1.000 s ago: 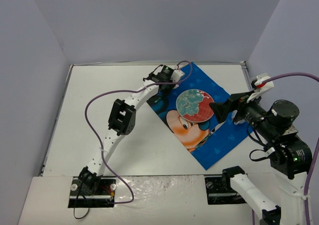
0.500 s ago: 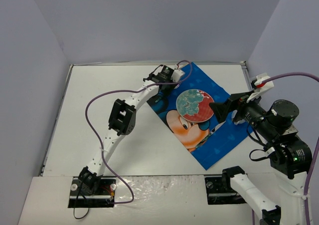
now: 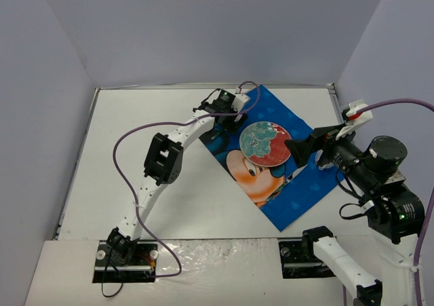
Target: Set the dinner table for one person
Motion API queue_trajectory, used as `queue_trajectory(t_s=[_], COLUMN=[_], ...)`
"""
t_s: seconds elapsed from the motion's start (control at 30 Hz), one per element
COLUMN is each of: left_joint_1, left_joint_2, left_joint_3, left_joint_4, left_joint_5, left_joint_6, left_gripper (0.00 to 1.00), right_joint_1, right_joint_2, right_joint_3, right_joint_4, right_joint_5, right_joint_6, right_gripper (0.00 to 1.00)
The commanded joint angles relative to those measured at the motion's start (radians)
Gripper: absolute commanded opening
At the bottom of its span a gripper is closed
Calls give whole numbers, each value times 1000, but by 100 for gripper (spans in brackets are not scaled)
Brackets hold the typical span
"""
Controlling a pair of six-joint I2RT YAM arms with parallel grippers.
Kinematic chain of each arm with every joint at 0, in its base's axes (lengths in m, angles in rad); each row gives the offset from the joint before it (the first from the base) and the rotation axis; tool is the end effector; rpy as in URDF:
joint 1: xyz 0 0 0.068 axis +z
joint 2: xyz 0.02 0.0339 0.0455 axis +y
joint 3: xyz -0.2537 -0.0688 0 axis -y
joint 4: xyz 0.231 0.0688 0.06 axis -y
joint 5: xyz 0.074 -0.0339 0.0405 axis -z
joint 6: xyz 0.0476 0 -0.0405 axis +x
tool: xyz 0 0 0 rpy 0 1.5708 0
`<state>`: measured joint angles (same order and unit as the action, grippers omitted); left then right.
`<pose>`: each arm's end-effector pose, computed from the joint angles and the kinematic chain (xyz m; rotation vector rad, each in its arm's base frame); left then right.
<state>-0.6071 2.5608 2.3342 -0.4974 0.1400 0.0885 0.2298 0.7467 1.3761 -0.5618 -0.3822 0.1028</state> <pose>0.4573 -0.3257 0.1790 0.8606 2.1585 -0.4258 0.0964 0.0408 0.4783 -0.4055 1.4788 0.5524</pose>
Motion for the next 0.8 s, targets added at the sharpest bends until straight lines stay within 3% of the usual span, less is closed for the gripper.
queue_trajectory(t_s=[0.0, 0.07, 0.2, 0.43, 0.77], left_joint_1=[-2, -1, 6, 64, 157], left_joint_2=[-230, -263, -354, -569, -927], left_joint_3=[-53, -80, -138, -425, -716], left_joint_4=[156, 164, 174, 265, 214], left_joint_5=[-33, -51, -94, -129, -172], left_joint_6=[-56, -66, -121, -212, -294], left_gripper=[92, 97, 97, 97, 97], right_joint_1=[5, 5, 5, 5, 5], right_joint_2=[-2, -7, -29, -78, -153], right_joint_3=[37, 42, 58, 63, 31], right_joint_4=[49, 49, 50, 49, 36], right_joint_5=[19, 28, 61, 140, 275], right_joint_6=[-15, -21, -26, -10, 21], right_gripper=[100, 100, 100, 100, 100])
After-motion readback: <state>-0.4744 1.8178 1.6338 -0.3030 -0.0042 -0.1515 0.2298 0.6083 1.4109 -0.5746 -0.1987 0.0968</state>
